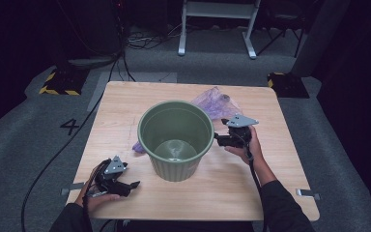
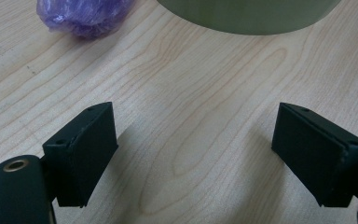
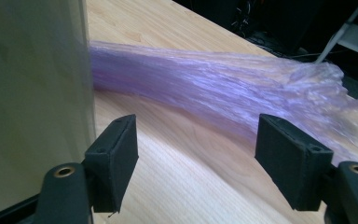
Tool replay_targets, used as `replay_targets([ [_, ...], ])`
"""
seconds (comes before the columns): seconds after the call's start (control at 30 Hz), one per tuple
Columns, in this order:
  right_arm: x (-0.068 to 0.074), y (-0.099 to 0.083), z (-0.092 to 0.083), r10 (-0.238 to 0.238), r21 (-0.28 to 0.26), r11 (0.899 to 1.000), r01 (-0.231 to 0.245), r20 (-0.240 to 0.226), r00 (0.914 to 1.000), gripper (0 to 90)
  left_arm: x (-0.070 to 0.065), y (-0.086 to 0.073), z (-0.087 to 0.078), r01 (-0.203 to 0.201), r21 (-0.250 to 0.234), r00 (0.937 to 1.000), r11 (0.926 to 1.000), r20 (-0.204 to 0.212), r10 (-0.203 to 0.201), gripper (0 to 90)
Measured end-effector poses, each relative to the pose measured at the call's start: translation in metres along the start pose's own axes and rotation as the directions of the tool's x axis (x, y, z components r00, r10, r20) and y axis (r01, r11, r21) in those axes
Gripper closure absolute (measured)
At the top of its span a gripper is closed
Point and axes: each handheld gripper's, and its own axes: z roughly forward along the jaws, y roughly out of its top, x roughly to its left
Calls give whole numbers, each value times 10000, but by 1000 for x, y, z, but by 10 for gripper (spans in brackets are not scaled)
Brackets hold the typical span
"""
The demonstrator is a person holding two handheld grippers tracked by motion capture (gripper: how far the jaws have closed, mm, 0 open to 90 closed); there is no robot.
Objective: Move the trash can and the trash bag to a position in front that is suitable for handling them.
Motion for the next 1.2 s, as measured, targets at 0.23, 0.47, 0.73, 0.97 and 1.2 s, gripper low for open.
replay_targets([
  [0.23,-7,12,15,520,-77,9986,-521,-53,9986,303,0,0,0,3,-3,10000,10000,1,-3,135],
  [0.47,-18,14,36,1273,-42,9918,-1274,-161,9917,299,0,0,0,-2,-4,10000,10000,-1,2,135],
  [0.73,-27,16,69,1607,208,9868,-1607,31,9870,299,0,0,0,-1,-4,10000,10000,-5,1,136],
  [0.97,-27,16,98,1912,539,9799,-1919,177,9814,297,0,0,0,6,-25,10000,10000,-43,-6,137],
  [1.2,-27,12,115,1939,1123,9745,-1943,145,9809,428,-1,0,0,13,-34,10000,10000,-50,-13,139],
])
